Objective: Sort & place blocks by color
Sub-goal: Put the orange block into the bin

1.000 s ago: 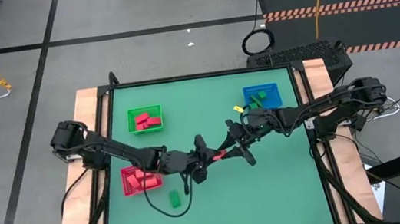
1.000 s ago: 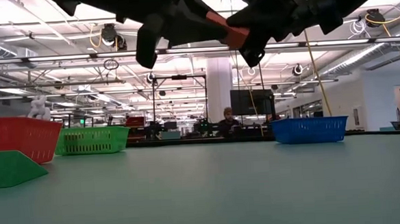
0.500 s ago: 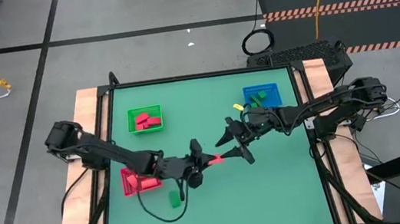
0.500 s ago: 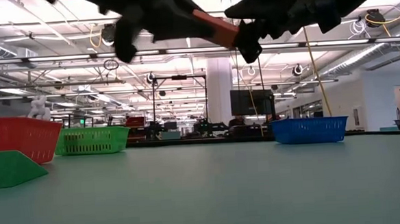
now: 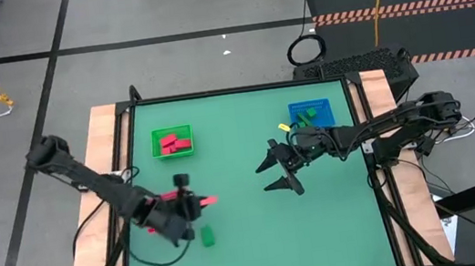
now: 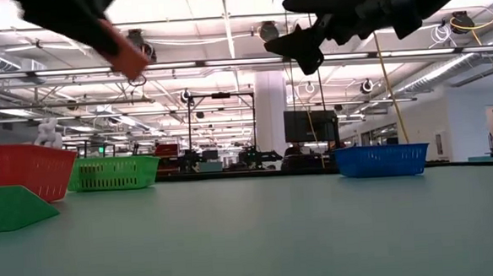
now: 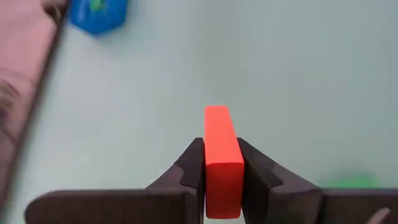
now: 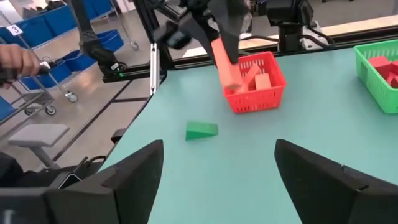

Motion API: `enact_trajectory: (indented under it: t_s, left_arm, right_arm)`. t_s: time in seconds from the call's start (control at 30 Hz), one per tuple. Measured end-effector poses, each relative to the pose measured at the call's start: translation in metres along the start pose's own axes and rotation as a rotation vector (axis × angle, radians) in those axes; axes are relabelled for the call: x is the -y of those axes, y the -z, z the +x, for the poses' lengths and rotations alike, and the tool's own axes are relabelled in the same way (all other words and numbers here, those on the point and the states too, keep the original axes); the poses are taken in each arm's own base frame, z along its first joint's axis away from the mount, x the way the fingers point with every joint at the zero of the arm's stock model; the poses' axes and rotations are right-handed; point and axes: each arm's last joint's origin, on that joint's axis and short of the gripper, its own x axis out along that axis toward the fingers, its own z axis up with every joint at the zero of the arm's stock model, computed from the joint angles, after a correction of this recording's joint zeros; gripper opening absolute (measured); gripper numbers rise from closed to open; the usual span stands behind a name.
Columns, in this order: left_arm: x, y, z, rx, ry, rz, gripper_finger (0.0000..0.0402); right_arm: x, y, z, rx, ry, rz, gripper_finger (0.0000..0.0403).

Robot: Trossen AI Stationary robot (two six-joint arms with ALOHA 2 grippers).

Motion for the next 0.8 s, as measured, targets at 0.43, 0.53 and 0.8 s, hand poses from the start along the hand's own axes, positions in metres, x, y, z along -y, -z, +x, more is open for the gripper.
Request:
enact_trajectory:
  t_s: [0.43, 0.53, 0.8]
  left_arm:
    - [0.018, 0.053, -0.044, -0.446, 0.032, -0.544, 0.0056]
    - [0.016, 0.06, -0.049, -0.512, -0.039, -0.63, 0.0056]
    - [0.02, 0.063, -0.052, -0.672, 0.017, -0.755, 0.017]
  right_arm:
    - [0.0, 0.002, 0.0, -0.022, 0.002, 0.038, 0.0293]
    - [0.0, 0.002, 0.0, -0.017, 0.0, 0.054, 0.0293]
    - [0.0, 0.002, 0.0, -0.016, 0.0, 0.085, 0.0293]
